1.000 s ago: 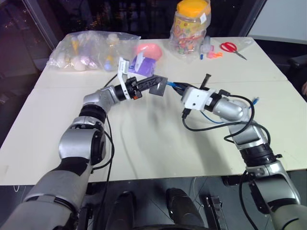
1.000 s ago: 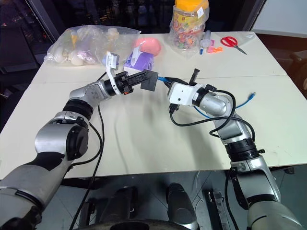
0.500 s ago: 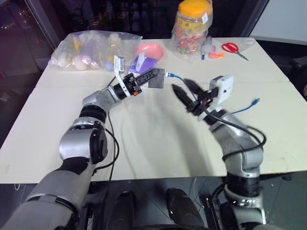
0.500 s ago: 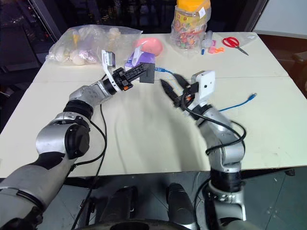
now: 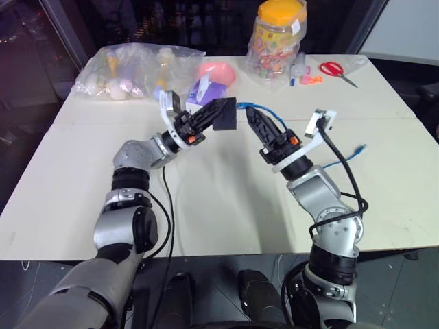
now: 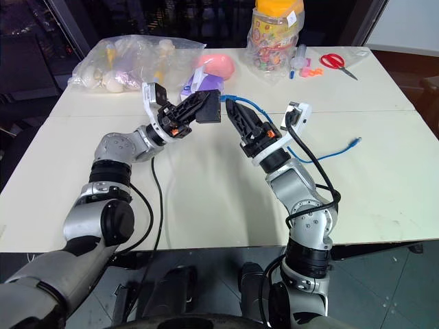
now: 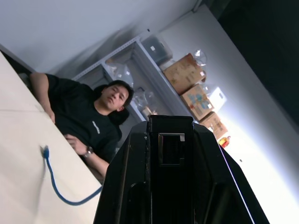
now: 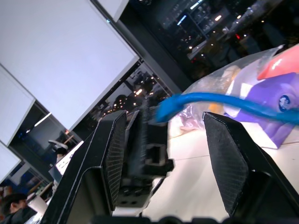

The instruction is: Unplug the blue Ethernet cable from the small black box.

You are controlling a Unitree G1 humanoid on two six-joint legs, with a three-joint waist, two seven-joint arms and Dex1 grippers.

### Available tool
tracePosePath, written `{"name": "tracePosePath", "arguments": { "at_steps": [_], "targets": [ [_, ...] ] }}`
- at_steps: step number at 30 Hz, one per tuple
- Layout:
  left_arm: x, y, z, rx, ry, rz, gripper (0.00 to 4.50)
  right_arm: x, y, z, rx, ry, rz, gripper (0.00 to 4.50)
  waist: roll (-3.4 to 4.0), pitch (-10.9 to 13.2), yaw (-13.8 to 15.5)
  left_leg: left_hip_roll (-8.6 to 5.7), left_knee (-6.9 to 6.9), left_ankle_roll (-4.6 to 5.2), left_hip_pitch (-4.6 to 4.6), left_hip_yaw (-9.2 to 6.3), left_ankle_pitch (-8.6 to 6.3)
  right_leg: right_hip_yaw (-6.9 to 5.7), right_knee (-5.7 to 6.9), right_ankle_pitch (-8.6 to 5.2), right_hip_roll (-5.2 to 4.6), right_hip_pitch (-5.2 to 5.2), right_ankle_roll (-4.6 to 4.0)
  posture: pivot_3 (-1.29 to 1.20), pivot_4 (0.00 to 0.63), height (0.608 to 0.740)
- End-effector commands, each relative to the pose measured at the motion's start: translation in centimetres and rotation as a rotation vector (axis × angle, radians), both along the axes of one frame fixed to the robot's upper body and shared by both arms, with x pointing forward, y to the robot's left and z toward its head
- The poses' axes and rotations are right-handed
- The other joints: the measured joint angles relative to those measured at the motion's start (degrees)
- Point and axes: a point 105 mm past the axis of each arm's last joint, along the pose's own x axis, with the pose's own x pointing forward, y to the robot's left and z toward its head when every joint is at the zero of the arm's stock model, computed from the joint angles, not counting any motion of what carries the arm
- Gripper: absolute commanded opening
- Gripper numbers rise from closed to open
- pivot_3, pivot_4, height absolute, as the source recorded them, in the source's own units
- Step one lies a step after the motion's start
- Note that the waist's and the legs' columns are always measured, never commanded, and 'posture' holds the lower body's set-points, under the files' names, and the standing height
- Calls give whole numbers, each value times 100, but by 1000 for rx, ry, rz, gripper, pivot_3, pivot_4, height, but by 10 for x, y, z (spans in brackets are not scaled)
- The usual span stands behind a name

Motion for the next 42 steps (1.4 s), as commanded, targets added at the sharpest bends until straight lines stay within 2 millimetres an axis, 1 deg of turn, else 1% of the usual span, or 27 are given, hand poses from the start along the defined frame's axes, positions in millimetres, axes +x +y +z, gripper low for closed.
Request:
{"name": "tracePosePath", "arguments": {
  "at_steps": [1, 6, 14, 15, 17, 19, 20, 21, 26, 29, 31, 33, 34, 35, 37, 39, 41, 42],
  "targets": [
    [-7, -1, 15, -32, -44, -21, 510, -3, 7, 11, 16, -53, 28, 2657, 0, 0, 1, 0, 0, 0, 0, 0, 0, 0, 0, 0, 0, 0, 0, 0, 150, 739],
    [-13, -4, 11, -24, -40, -28, 510, -1, 10, 11, 16, -54, 41, 2657, 0, 0, 7, 0, 1, 0, -1, 0, 0, 0, -3, 0, 0, 1, 0, 0, 150, 739],
    [-15, -6, 10, -14, -39, -37, 510, -2, 11, 13, 41, -58, 62, 2657, 0, 0, 5, 0, 0, 0, -1, 1, 0, 0, -5, -1, 0, 1, -1, 0, 150, 739],
    [-15, -6, 10, -12, -39, -36, 510, -2, 12, 13, 42, -60, 63, 2426, 0, 0, 5, 0, 0, 0, -1, 1, 0, 0, -5, -1, 0, 1, -1, 0, 150, 739],
    [-16, -7, 10, -11, -40, -37, 510, -2, 13, 13, 41, -59, 66, 1767, 0, 0, 5, 0, 0, 0, -1, 1, 0, 0, -6, -1, 0, 1, -1, 0, 150, 739],
    [-16, -7, 10, -11, -41, -36, 510, -2, 14, 12, 39, -57, 75, 816, 0, 0, 5, 0, 0, 0, -1, 2, 0, 0, -7, -1, 0, 1, -2, 0, 150, 739],
    [-15, -7, 10, -11, -41, -35, 510, -2, 15, 12, 40, -54, 80, 252, 0, 0, 5, 0, 0, 0, -1, 2, 0, 0, -7, -1, 0, 1, -2, 0, 150, 739],
    [-15, -7, 10, -11, -42, -31, 510, -2, 16, 11, 41, -50, 86, 53, 0, 0, 5, 0, -1, 0, -1, 2, 0, 0, -8, -1, 0, 1, -2, 0, 150, 739],
    [-11, -4, 9, -2, -47, 5, 510, 1, 16, 8, 57, -29, 87, 53, 0, 0, 5, 0, -2, 0, -2, 2, 0, 0, -12, -1, 0, 1, -2, 0, 150, 739],
    [-2, 7, 11, 12, -59, 80, 510, 7, 2, 9, 95, -14, 30, 53, 0, 0, 6, 0, -2, 0, -3, 2, 0, 0, -13, -1, 0, 1, -2, 0, 150, 739],
    [4, 17, 14, 29, -74, 137, 510, 13, -17, 12, 126, -13, -43, 53, 0, 0, 6, 0, -2, 0, -3, 2, 0, 0, -14, -1, 0, 0, -2, 0, 150, 739],
    [11, 36, 18, 41, -87, 202, 510, 18, -46, 17, 156, -18, -140, 53, 0, 0, 6, 0, -3, 0, -4, 2, 0, 0, -14, -1, 0, 0, -3, 0, 150, 739],
    [13, 44, 18, 47, -85, 228, 510, 19, -57, 18, 161, -22, -173, 53, 0, 0, 6, 0, -2, 0, -6, 2, 0, 0, -15, -1, 0, -2, -2, 0, 150, 739],
    [16, 51, 16, 60, -79, 251, 510, 19, -65, 20, 155, -29, -191, 53, 0, 0, 3, 0, -2, 0, -9, 2, 0, 0, -21, -1, 0, -3, -2, 0, 150, 739],
    [20, 60, 10, 97, -71, 287, 510, 20, -75, 21, 145, -31, -214, 53, 1, 0, 5, 0, -7, 0, -12, 5, 0, 1, -30, -1, -1, -4, -2, 0, 150, 739],
    [23, 61, 8, 119, -77, 310, 510, 21, -79, 21, 141, -27, -222, 53, 1, 0, 7, 0, -22, 0, -11, 5, 0, 0, -38, -1, -1, -6, -2, 0, 150, 739],
    [31, 55, 4, 198, -120, 387, 510, 24, -81, 18, 126, -11, -239, 53, 2, 0, 47, 0, -34, 0, -9, 2, 0, -2, -40, -1, -1, -6, -3, 0, 150, 739],
    [37, 41, -2, 325, -216, 460, 510, 32, -87, 10, 92, 35, -289, 53, 2, 0, 58, 0, -34, 0, -13, 2, 0, -4, -42, -1, -2, -7, -2, 0, 150, 739]
  ]
}}
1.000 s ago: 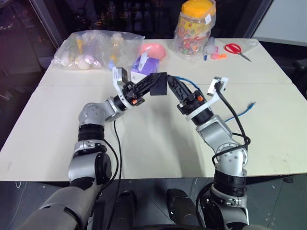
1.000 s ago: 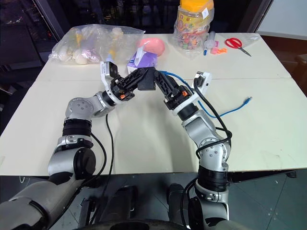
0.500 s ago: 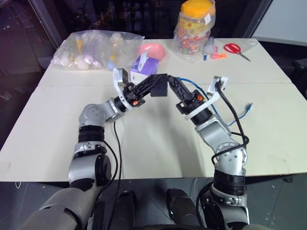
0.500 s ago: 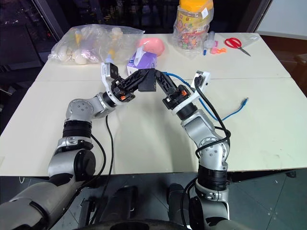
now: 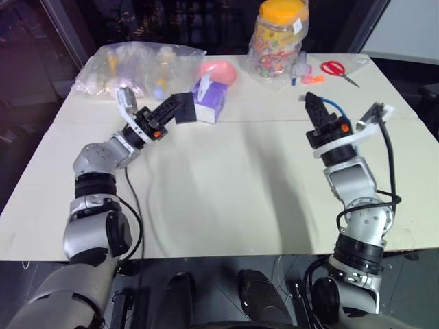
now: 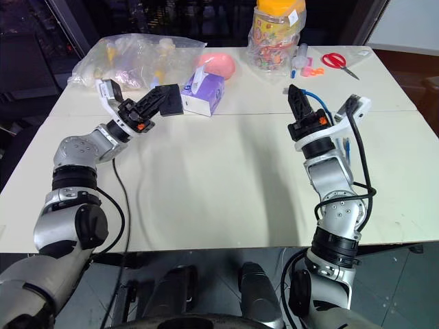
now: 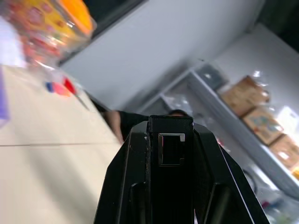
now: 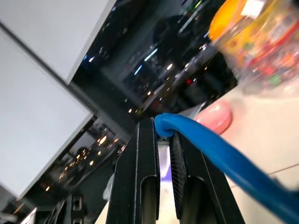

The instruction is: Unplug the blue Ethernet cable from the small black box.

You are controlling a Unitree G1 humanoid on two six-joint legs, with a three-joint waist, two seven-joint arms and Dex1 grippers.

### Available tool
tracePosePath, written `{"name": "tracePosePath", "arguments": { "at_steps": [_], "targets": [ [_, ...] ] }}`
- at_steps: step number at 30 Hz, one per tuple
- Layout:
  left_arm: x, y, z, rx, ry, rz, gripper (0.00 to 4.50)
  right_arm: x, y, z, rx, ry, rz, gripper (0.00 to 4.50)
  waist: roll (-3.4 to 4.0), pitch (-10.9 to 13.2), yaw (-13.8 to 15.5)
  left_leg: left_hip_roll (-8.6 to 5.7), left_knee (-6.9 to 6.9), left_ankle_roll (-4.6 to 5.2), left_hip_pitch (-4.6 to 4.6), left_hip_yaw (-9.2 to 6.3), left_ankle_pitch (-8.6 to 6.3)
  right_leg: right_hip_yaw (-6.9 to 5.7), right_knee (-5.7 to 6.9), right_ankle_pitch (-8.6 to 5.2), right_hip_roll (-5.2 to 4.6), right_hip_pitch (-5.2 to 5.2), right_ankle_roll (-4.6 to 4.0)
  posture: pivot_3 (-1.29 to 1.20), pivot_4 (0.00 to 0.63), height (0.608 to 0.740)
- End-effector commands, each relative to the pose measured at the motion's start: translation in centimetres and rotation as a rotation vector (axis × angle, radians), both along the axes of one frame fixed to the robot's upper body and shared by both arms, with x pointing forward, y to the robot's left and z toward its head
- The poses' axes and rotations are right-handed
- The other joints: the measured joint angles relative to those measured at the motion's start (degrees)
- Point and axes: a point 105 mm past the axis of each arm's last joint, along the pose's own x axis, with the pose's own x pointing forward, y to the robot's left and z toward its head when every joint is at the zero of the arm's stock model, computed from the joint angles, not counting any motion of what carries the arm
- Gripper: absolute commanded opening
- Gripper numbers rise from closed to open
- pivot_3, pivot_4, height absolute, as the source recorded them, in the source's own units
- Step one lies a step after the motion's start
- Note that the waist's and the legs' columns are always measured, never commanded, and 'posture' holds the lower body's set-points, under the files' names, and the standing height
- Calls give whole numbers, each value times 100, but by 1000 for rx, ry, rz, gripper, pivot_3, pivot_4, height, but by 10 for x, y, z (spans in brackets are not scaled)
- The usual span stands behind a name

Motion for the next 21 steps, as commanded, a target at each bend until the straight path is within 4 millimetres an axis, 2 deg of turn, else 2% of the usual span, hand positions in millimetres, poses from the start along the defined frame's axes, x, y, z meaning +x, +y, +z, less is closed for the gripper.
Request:
{"name": "tracePosePath", "arguments": {
  "at_steps": [1, 4, 6, 7, 8, 11, 13, 14, 16, 17, 18, 19, 21],
  "targets": [
    [12, -34, 1, 286, -205, 143, 510, 12, -5, -3, -46, 53, -64, 53, 0, 0, 29, 0, 2, 0, -6, 0, 0, 0, -8, 1, 0, -1, 1, 0, 150, 739],
    [13, -68, -4, 433, -361, 222, 510, 34, -20, -32, -174, 225, -181, 53, 0, 0, 110, -5, 9, -3, -26, 10, 2, 6, -34, 4, -10, -6, 1, 0, 150, 739],
    [10, -89, -13, 511, -438, 254, 510, 46, -26, -59, -422, 355, -250, 53, 3, -2, 131, -7, 10, -3, -37, 18, 2, 11, -40, 5, -12, -17, 1, 0, 150, 739],
    [10, -95, -20, 563, -471, 271, 510, 50, -27, -68, -565, 384, -275, 53, 4, -3, 134, -7, 9, -3, -39, 19, 2, 12, -40, 5, -12, -20, 1, 0, 150, 739],
    [6, -101, -27, 602, -515, 269, 510, 52, -26, -74, -631, 399, -271, 53, 5, -3, 133, -7, 6, -3, -40, 21, 2, 13, -40, 5, -12, -24, 1, 0, 150, 739],
    [3, -109, -37, 618, -540, 277, 510, 58, -31, -84, -713, 435, -293, 53, 6, -4, 98, -4, -6, -2, -43, 21, 2, 15, -37, 5, -2, -39, 0, 0, 150, 739],
    [2, -114, -42, 619, -541, 287, 510, 60, -33, -86, -697, 445, -292, 855, 6, -4, 103, -2, -8, -1, -48, 20, 2, 16, -29, 5, 1, -49, 1, 0, 150, 739],
    [2, -116, -44, 621, -544, 288, 510, 60, -32, -87, -678, 445, -280, 1079, 6, -4, 102, -2, -8, -1, -49, 20, 2, 15, -28, 5, 1, -50, 1, 0, 150, 739],
    [2, -118, -46, 626, -553, 296, 510, 60, -31, -87, -659, 445, -269, 2058, 6, -4, 103, -2, -6, -1, -49, 20, 2, 16, -28, 5, 0, -47, 1, 0, 150, 739],
    [2, -122, -49, 632, -553, 297, 510, 53, -28, -93, -651, 477, -238, 2604, 6, -4, 107, -2, -2, -1, -49, 20, 2, 16, -28, 5, 0, -45, 2, 0, 150, 739],
    [3, -125, -51, 640, -555, 303, 510, 43, -19, -104, -642, 520, -158, 2898, 6, -4, 111, -3, 5, -1, -48, 20, 2, 15, -29, 5, 0, -39, 3, 0, 150, 739],
    [3, -129, -54, 647, -554, 306, 510, 29, -5, -115, -652, 555, -40, 3106, 7, -5, 149, -4, 13, -1, -48, 19, 2, 15, -30, 7, -1, -35, 5, 0, 150, 739],
    [4, -131, -58, 660, -555, 305, 510, 5, 20, -127, -709, 560, 123, 4064, 7, -7, 155, -3, 22, 4, -50, 2, -1, -1, -35, 6, -1, -19, 7, 0, 150, 739]
  ]
}}
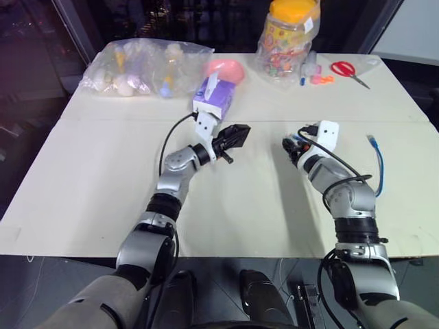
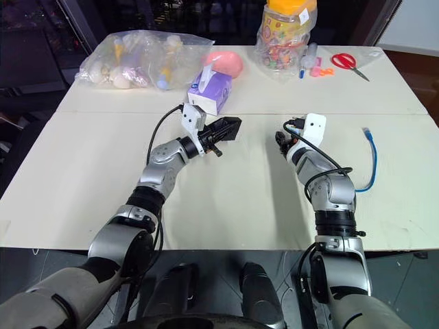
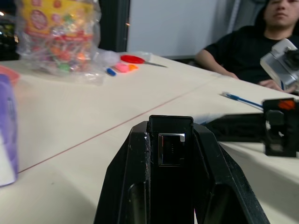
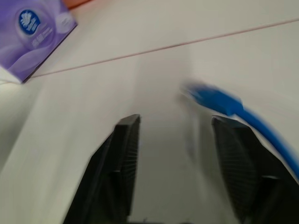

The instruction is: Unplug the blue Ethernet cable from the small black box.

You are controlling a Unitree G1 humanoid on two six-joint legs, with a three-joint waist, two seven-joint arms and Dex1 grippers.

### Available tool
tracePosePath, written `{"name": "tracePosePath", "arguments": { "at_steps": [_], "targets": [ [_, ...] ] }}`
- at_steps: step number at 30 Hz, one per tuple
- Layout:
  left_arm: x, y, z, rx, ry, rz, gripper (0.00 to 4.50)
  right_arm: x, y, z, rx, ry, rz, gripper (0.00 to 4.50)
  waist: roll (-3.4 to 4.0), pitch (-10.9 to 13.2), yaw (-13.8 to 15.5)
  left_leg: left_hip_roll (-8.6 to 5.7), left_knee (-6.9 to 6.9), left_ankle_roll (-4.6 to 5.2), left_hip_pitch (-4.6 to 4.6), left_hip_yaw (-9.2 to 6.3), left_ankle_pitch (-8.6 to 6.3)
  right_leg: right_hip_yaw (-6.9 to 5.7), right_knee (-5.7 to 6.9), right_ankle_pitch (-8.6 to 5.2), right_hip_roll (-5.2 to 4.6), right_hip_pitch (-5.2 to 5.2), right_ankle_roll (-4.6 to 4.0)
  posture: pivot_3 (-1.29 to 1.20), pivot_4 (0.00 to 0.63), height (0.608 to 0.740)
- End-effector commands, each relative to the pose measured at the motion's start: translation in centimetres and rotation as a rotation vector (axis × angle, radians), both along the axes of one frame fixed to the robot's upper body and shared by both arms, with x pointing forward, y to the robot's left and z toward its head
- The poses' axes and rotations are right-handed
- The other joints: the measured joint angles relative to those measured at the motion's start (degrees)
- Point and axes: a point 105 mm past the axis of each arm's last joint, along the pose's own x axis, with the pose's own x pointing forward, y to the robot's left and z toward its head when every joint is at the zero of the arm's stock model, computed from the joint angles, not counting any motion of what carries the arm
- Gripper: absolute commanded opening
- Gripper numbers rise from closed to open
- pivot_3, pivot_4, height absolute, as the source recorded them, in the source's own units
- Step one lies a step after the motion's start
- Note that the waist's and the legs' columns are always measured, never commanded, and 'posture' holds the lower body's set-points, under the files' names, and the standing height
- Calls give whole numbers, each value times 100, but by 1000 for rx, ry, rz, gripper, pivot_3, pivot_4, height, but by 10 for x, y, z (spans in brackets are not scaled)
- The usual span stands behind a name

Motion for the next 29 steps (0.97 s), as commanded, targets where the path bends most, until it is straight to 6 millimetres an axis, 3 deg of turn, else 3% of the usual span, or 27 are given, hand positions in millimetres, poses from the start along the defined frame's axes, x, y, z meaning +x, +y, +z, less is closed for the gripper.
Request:
{"name": "tracePosePath", "arguments": {
  "at_steps": [1, 6, 8, 15, 18, 24, 29],
  "targets": [
    [1, -9, 6, 20, -52, -3, 510, -37, 40, -11, 32, 81, 230, 4064, 1, -1, -28, 0, 6, 9, -1, 0, -5, 0, 0, 0, 0, 0, 0, 0, 150, 739],
    [1, -14, -3, 45, -41, -21, 510, -56, 44, -12, 33, 80, 234, 4064, 0, -2, -65, 0, 17, 15, 3, 0, -9, 0, 1, 0, 2, 8, 0, 0, 150, 739],
    [1, -13, -5, 47, -32, -22, 1534, -57, 43, -8, 32, 58, 220, 4093, 1, -3, -75, 2, 19, 15, 7, 0, -9, 2, 1, -1, 6, 10, -1, 0, 150, 739],
    [2, 4, -12, 86, -18, -20, 4042, -55, 34, 6, 46, -9, 194, 4093, 2, -3, -63, 2, 22, 15, 6, 0, -9, 3, 3, 0, 5, 10, 0, 0, 150, 739],
    [-3, 18, -6, 126, -63, -45, 4042, -57, 30, 15, 43, -58, 202, 4093, 2, -3, -62, 2, 19, 15, 6, 0, -9, 2, 4, 0, 5, 9, 0, 0, 150, 739],
    [-31, 52, 16, 127, -61, -114, 4042, -70, 19, 44, -25, -236, 251, 4093, 3, -2, -71, 2, 15, 14, 6, -1, -9, 2, 10, 0, 2, 6, -1, 0, 150, 739],
    [-39, 79, 22, 196, -36, 0, 4042, -90, 13, 58, -104, -301, 299, 4093, 5, -3, -42, 3, 25, 14, 9, -2, -9, 1, 13, -1, 1, 13, -1, 0, 150, 739]
  ]
}}
